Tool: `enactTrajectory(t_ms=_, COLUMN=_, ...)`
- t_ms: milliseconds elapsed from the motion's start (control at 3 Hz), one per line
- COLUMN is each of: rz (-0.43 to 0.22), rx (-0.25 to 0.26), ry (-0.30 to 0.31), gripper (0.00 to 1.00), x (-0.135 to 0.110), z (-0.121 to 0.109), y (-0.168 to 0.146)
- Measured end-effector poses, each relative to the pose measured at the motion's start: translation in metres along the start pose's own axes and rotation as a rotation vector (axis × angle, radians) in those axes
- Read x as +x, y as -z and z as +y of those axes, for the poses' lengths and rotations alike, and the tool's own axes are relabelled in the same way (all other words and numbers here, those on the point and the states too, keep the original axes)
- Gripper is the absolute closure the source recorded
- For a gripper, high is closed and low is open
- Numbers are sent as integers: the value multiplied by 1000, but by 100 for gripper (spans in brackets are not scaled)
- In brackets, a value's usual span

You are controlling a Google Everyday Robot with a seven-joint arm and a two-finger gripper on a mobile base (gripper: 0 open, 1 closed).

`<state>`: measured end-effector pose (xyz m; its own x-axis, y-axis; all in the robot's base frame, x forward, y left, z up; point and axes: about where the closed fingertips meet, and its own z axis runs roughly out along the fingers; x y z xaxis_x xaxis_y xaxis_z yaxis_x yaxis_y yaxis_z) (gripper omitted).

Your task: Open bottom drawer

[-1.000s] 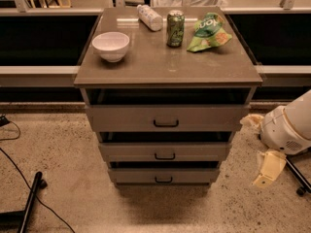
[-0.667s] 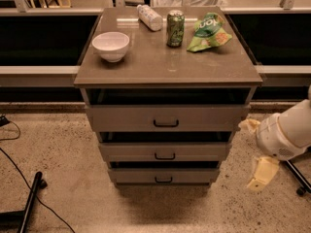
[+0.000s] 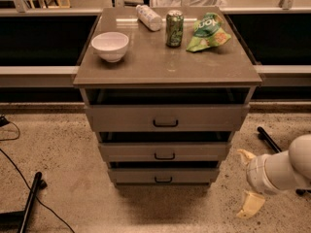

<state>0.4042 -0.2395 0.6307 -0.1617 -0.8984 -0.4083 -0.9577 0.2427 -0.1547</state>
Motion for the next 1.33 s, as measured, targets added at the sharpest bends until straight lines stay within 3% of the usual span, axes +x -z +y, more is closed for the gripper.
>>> enactTrajectory(t_ms=333, rz=-20, rx=114, ry=17, gripper=0, x=4, z=-23, y=0)
enactTrajectory(t_ms=667, rz=-64, rx=36, ry=60, gripper=0, x=-8, z=-27, y=-30)
enactTrajectory(t_ms=1000, rz=-207, rx=-22, ry=93, gripper=0, x=-21, z=-24, y=-88)
enactTrajectory(t_ms=1333, rz=-329, rx=-19, ry=131, gripper=0, x=-14, z=-15, y=-151)
